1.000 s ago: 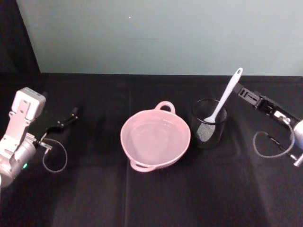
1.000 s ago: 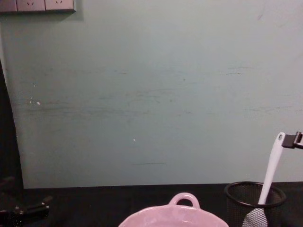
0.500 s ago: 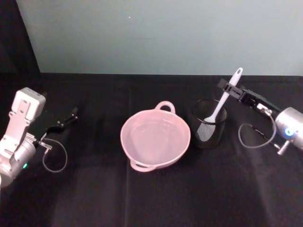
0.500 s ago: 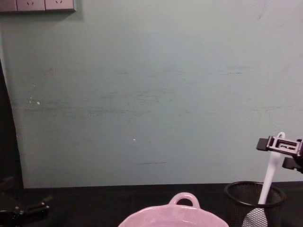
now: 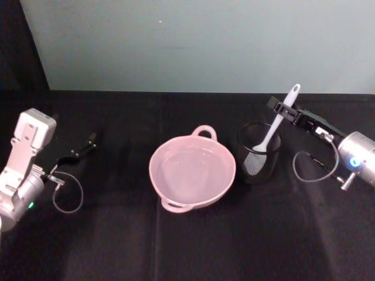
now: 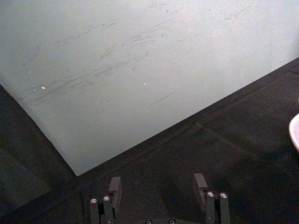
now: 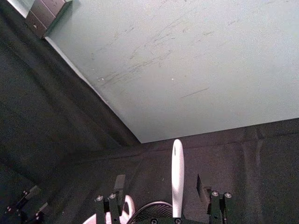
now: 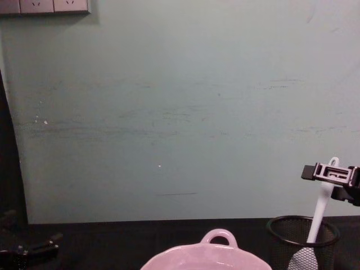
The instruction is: Use the one hand to pick up the spoon and stir the clear water in the bowl.
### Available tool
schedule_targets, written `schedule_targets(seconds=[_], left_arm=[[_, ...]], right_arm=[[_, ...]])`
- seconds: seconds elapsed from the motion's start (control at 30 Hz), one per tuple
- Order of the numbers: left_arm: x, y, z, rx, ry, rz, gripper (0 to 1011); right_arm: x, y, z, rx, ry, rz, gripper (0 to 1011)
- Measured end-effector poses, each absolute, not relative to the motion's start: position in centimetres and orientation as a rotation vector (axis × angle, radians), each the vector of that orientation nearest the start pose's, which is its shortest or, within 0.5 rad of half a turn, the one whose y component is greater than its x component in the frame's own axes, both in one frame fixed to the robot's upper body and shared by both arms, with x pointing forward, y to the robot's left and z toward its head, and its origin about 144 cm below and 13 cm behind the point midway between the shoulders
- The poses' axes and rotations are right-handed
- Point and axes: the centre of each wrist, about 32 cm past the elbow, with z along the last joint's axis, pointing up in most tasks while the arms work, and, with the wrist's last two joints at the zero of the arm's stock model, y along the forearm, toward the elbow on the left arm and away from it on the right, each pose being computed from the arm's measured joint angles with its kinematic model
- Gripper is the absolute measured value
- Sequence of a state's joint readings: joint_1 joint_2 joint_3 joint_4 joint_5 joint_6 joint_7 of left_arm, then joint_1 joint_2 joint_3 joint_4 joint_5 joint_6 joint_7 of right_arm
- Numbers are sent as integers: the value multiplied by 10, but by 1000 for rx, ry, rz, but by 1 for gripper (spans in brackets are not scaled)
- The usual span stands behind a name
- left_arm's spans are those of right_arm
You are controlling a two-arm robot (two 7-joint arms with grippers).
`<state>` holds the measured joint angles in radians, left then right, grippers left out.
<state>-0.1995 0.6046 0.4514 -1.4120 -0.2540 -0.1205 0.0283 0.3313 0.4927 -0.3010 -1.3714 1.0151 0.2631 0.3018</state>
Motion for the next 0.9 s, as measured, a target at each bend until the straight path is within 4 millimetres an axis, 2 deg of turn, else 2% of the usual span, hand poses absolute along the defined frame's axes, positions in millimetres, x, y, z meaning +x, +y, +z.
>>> schedule_targets(seconds=[0.27,0.3,0.37,0.4,0.73,0.77,0.8,0.9], left_arm=[[489,310,1140,304,-285,1248,1011],[489,310,1140,304,-285,1248,1011],[489,310,1140,304,-285,1248,1011],[489,310,1140,304,-285,1248,1011],[489,310,1140,304,-285,1248,1011],[489,310,1140,304,-285,1248,1011],[489,310,1140,304,-285,1248,1011],[489,310,1140,304,-285,1248,1011]], right_arm=[[537,-314,1195,192,513,-1017,797],[537,-314,1195,192,513,-1017,742],[537,-314,1195,192,513,-1018,707],[537,-314,1195,192,513,-1018,651],[537,-315,1195,191,513,-1018,341],[537,-315,1195,191,513,-1019,280],[537,-315,1195,191,513,-1019,280],[537,-315,1195,191,513,-1019,189]])
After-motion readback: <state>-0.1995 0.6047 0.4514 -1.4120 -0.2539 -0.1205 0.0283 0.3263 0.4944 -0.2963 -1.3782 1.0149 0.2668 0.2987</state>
